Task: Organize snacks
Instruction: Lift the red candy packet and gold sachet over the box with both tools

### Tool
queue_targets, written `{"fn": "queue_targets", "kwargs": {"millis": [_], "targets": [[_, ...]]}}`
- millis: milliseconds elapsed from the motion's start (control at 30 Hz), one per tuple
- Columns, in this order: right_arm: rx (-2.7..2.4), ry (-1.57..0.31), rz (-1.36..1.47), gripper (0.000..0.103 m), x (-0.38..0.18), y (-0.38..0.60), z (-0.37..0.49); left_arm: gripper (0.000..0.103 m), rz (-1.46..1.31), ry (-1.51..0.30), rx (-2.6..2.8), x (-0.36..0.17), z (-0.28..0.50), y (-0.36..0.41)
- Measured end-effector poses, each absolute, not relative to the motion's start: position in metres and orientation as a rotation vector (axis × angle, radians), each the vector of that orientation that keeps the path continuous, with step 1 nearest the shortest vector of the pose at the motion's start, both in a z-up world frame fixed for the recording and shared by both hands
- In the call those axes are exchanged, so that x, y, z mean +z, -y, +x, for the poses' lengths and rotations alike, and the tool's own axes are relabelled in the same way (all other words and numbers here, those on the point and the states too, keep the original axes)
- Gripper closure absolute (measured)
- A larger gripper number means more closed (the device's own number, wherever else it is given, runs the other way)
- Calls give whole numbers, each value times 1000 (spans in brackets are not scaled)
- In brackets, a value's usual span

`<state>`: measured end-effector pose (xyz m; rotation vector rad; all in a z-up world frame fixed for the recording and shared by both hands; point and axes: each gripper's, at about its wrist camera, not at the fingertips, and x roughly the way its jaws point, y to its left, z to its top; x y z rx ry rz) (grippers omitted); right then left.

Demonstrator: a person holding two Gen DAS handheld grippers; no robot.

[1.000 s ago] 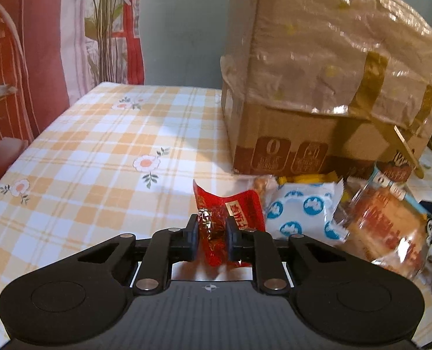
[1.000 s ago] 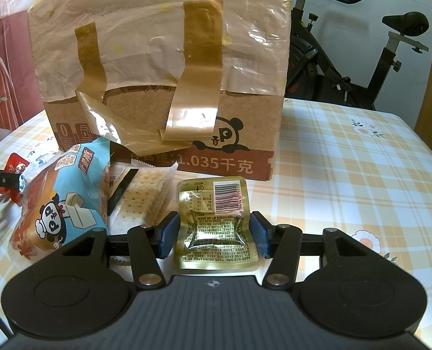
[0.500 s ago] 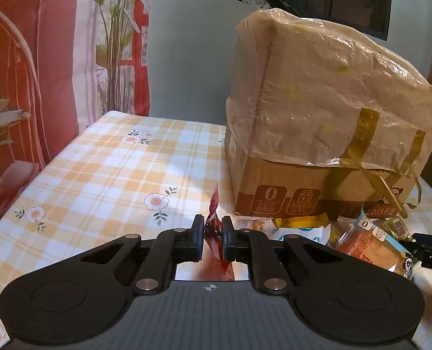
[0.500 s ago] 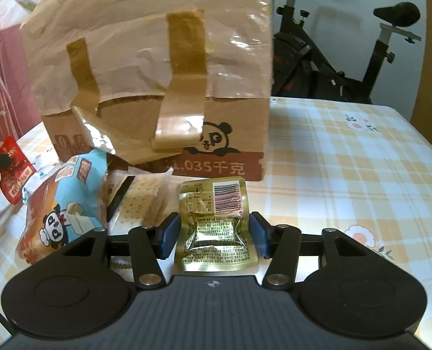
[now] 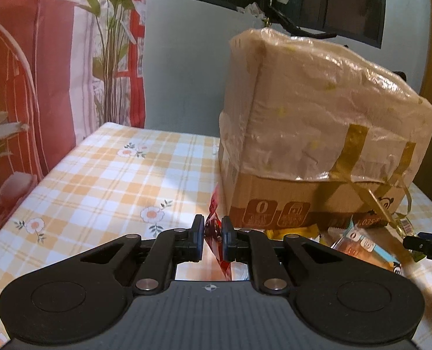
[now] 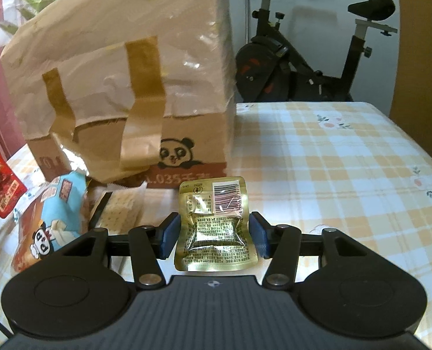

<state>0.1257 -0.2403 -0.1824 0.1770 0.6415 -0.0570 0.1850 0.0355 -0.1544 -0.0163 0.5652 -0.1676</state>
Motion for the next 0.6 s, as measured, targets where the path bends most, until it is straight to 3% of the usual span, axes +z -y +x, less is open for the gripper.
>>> {"fn": "queue_targets", "kwargs": {"millis": [600], "targets": [[-182, -414, 135, 48, -103, 283, 117, 90, -28, -322, -190, -69, 183, -34]]}}
